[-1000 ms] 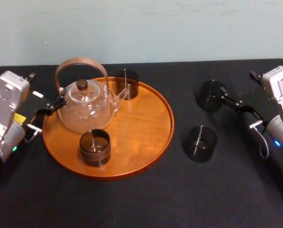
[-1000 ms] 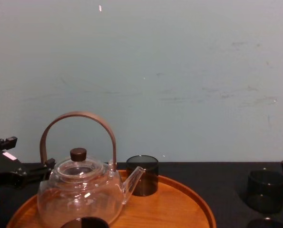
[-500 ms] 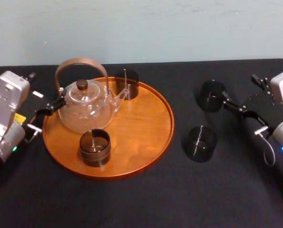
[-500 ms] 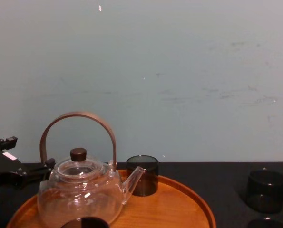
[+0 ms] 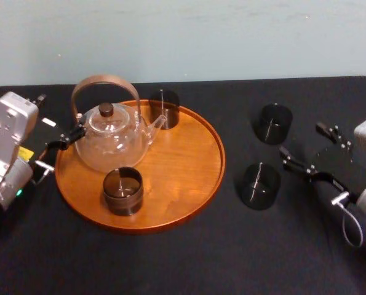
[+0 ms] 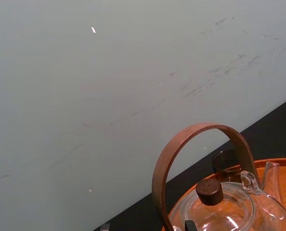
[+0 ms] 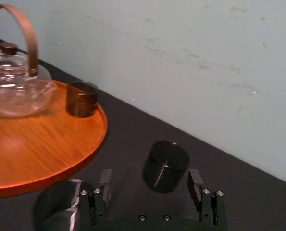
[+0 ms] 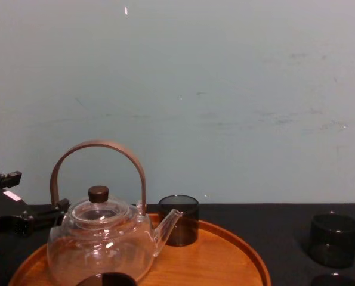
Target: Pick up the glass from the table and place it on the tray.
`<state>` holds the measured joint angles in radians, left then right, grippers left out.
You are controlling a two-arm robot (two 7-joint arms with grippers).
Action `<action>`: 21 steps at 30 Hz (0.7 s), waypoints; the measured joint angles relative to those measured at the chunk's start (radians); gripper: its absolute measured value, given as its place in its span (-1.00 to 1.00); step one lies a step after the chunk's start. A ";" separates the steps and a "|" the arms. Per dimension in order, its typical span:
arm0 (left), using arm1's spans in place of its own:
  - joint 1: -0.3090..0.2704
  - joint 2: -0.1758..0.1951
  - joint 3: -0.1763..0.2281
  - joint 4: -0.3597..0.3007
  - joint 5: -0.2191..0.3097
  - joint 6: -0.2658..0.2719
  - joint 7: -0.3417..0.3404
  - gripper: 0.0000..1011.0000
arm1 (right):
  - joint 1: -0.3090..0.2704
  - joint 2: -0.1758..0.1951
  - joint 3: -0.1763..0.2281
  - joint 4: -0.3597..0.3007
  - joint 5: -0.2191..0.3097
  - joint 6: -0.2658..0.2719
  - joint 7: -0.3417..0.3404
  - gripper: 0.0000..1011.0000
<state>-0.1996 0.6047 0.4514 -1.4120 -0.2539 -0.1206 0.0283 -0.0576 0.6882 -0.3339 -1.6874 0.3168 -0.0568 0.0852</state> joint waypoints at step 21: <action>0.000 0.000 0.000 0.000 0.000 0.000 0.000 1.00 | -0.112 0.008 0.005 -0.090 -0.020 0.062 0.083 0.98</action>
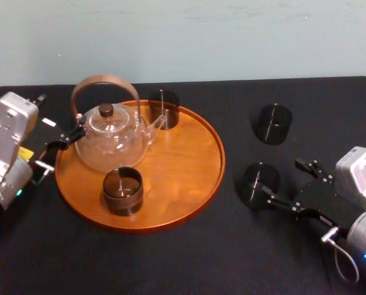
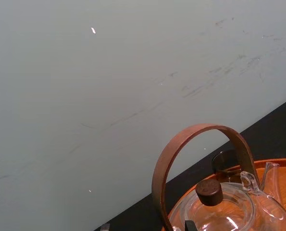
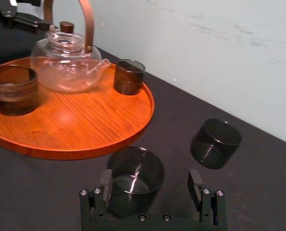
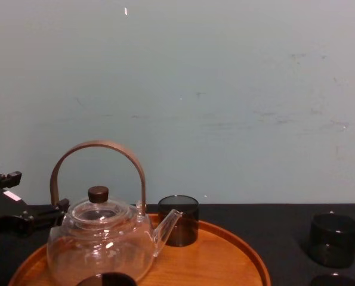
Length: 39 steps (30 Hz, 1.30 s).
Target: Pick up the glass from the table and place it on the tray.
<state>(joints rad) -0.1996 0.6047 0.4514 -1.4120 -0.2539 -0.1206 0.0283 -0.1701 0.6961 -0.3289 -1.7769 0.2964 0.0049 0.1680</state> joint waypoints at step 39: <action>0.000 0.000 0.000 0.000 0.000 0.000 0.000 1.00 | 0.049 -0.124 0.014 0.132 -0.044 0.040 0.129 0.98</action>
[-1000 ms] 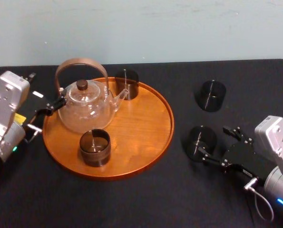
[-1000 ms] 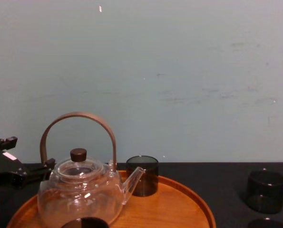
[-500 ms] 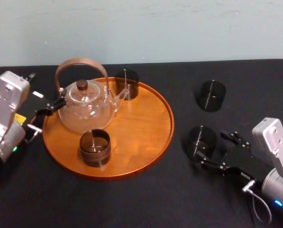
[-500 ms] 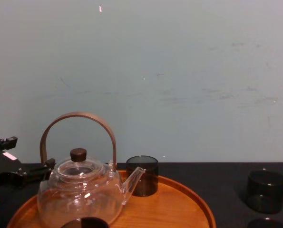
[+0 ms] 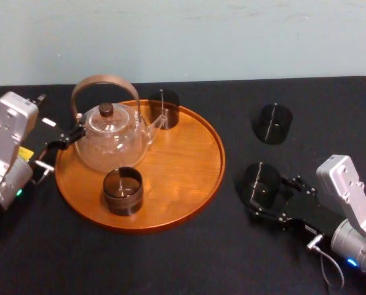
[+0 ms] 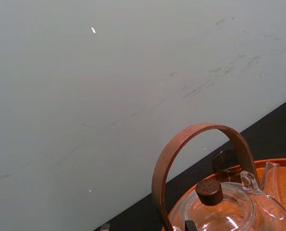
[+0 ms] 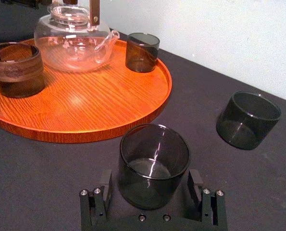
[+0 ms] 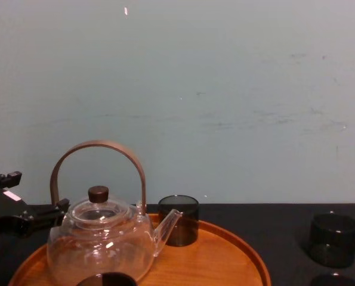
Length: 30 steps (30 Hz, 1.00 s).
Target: Pick up the glass from the table and place it on the tray.
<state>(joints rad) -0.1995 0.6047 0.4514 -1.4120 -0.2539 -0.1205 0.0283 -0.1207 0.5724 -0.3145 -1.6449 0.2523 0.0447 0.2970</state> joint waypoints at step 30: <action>0.000 0.000 0.000 0.000 0.000 0.000 0.000 1.00 | 0.114 -0.101 0.004 0.120 -0.063 0.017 0.085 0.98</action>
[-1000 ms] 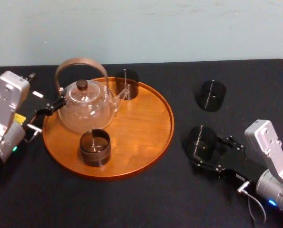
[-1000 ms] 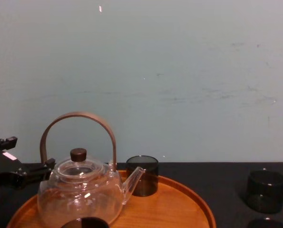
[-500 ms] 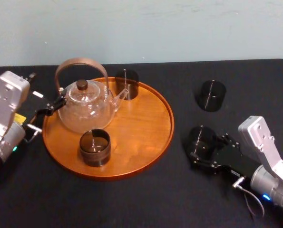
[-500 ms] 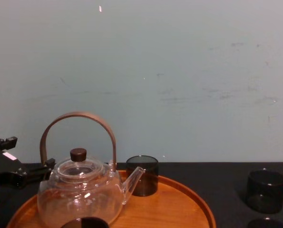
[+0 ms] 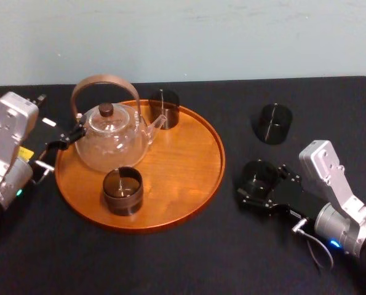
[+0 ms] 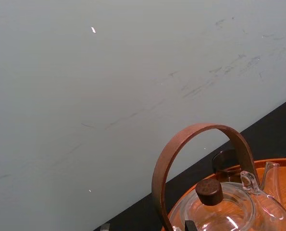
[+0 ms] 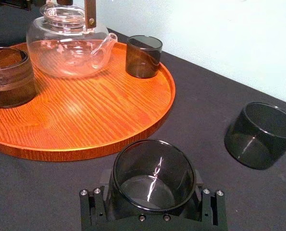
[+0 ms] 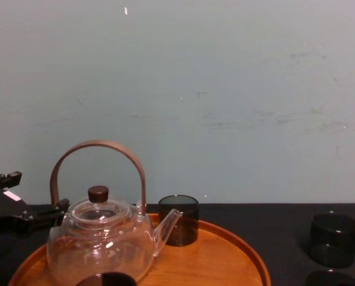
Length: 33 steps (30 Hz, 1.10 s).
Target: Pick up the glass from the table and place it on the tray.
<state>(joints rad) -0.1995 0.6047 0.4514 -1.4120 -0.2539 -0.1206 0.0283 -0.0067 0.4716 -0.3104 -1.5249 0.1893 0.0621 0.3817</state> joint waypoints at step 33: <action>0.000 0.000 0.000 0.000 0.000 0.000 0.000 1.00 | -0.003 0.002 0.003 -0.002 0.007 -0.005 0.005 0.82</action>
<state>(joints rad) -0.1995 0.6047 0.4514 -1.4120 -0.2539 -0.1206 0.0283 -0.0096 0.4731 -0.3078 -1.5274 0.1966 0.0570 0.3867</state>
